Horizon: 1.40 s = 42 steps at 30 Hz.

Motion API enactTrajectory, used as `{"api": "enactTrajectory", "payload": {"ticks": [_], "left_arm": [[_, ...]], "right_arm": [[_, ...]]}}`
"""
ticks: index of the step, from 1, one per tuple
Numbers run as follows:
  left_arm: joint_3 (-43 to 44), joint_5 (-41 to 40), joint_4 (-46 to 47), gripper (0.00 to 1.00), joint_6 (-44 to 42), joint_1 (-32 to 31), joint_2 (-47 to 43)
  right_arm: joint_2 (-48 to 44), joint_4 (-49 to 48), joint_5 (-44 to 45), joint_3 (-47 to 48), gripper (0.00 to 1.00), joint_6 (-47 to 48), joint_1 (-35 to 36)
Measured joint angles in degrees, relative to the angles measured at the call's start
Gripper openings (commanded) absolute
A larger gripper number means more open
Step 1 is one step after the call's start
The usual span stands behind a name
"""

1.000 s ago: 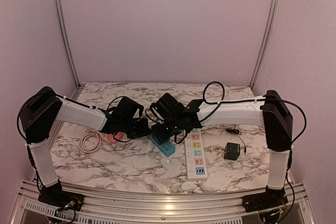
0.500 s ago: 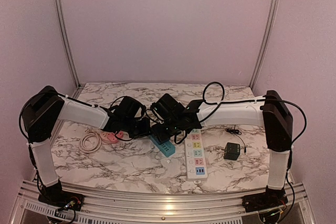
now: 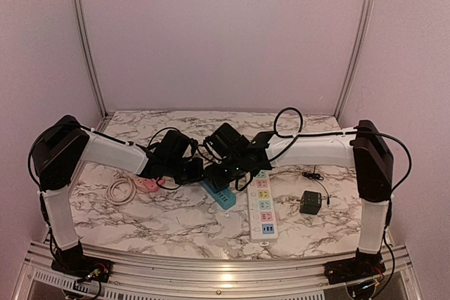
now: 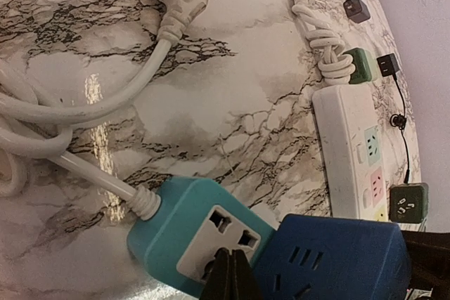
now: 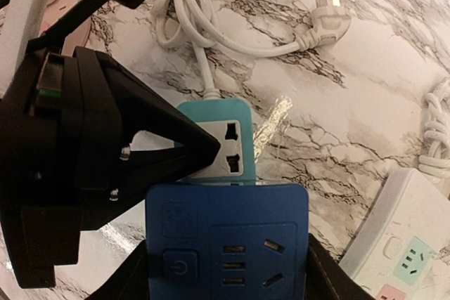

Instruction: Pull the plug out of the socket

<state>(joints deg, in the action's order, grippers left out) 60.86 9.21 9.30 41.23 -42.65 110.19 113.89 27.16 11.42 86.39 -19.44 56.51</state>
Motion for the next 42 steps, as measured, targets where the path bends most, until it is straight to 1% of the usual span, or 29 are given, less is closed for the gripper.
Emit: {"api": "enactTrajectory", "payload": {"ticks": [8,16,24,29,35,42], "left_arm": [[0.0,-1.7,1.0,0.00,-0.6,-0.3,0.5],[0.0,-1.8,0.9,0.00,-0.8,-0.3,0.6],[0.4,-1.7,0.9,0.00,-1.2,-0.4,0.9],[0.6,-1.3,1.2,0.00,-1.4,-0.8,1.2],[0.6,-1.3,1.2,0.00,-1.4,-0.8,1.2],[0.6,-1.3,1.2,0.00,-1.4,-0.8,1.2]], "right_arm": [[-0.4,0.8,-1.0,-0.1,0.17,0.0,-0.9],[-0.4,0.9,-1.3,-0.1,0.17,0.3,-1.0],[-0.5,0.9,1.6,-0.3,0.16,1.0,0.3],[-3.7,-2.7,2.5,-5.1,0.16,0.8,0.6],[-9.9,-3.1,3.7,-6.8,0.16,-0.2,-1.1],[-10.6,-3.1,3.7,-6.8,0.16,-0.4,-2.4]]}}
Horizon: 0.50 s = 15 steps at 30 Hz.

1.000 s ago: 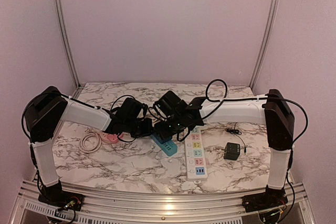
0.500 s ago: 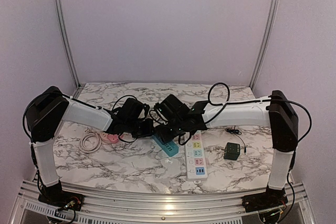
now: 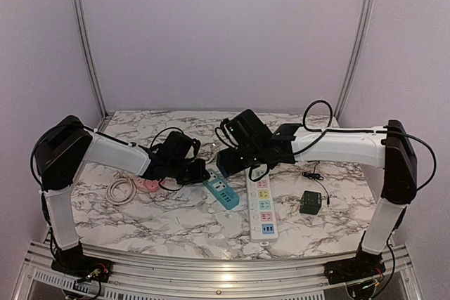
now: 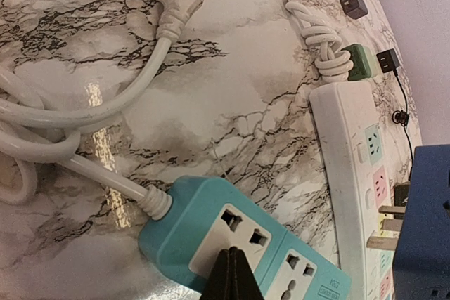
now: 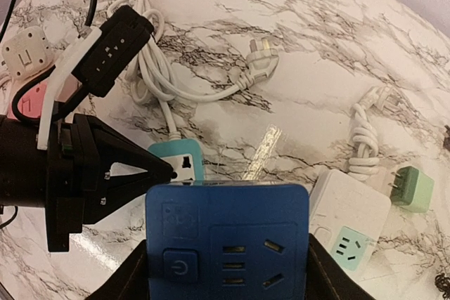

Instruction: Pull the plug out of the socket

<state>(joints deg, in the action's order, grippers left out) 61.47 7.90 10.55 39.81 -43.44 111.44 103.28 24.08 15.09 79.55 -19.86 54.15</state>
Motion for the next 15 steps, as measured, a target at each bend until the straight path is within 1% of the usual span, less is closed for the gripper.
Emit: {"api": "enactTrajectory", "payload": {"ticks": [9,15], "left_arm": [[0.4,0.0,-0.7,0.00,0.0,0.0,0.0],[3.2,0.0,-5.2,0.00,-0.3,0.0,-0.1]], "right_arm": [[0.0,0.0,-1.1,0.0,0.17,-1.0,-0.6],[0.0,0.0,-2.7,0.0,0.17,-1.2,-2.6]]}}
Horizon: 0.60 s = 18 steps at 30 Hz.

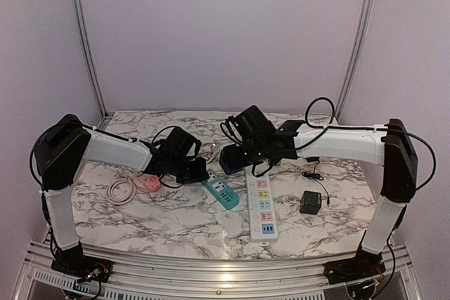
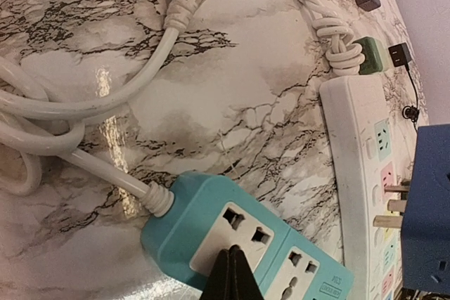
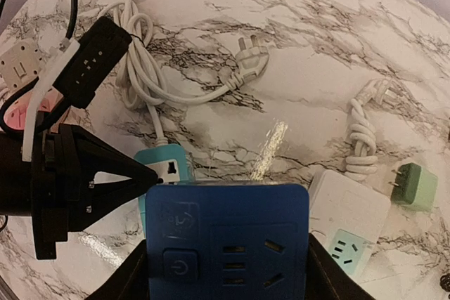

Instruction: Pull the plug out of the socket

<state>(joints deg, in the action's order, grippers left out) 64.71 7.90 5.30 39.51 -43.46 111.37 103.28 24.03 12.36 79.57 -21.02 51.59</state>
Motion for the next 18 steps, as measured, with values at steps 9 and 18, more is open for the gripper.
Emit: {"api": "enactTrajectory", "payload": {"ticks": [9,18], "left_arm": [[3.0,-0.1,-11.2,0.00,-1.5,0.0,-2.8],[2.8,-0.5,-15.0,0.00,-2.3,0.0,-11.1]], "right_arm": [[0.8,-1.3,-7.9,1.3,0.17,-0.4,-7.1],[8.0,-6.6,-23.2,9.1,0.17,-3.1,-18.1]]}}
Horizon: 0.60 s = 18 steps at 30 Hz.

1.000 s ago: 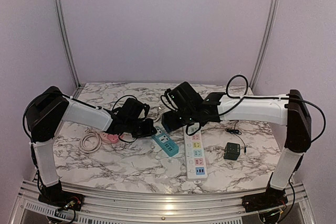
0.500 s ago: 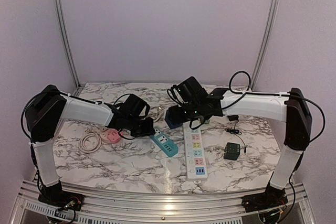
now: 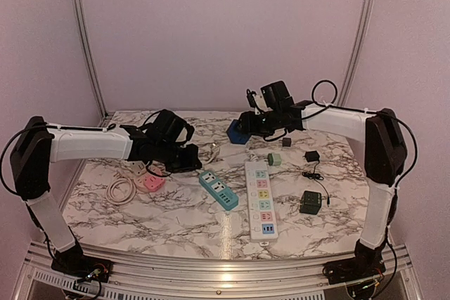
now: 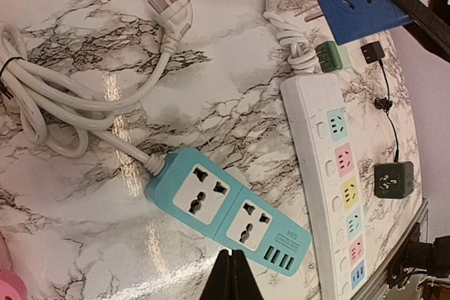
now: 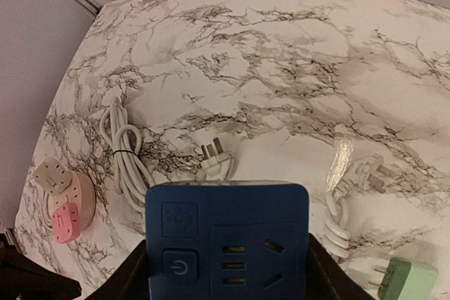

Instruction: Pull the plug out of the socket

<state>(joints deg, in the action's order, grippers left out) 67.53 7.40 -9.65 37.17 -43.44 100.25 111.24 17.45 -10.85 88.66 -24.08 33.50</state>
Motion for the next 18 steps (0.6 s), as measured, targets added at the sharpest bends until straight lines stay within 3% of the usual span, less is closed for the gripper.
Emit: {"api": "enactTrajectory", "payload": {"ticks": [18], "left_arm": [[-7.1,-3.0,-4.9,0.00,-0.3,1.2,-14.7]], "right_arm": [[25.5,-9.3,-9.6,21.9,0.20,-8.0,-4.5]]}}
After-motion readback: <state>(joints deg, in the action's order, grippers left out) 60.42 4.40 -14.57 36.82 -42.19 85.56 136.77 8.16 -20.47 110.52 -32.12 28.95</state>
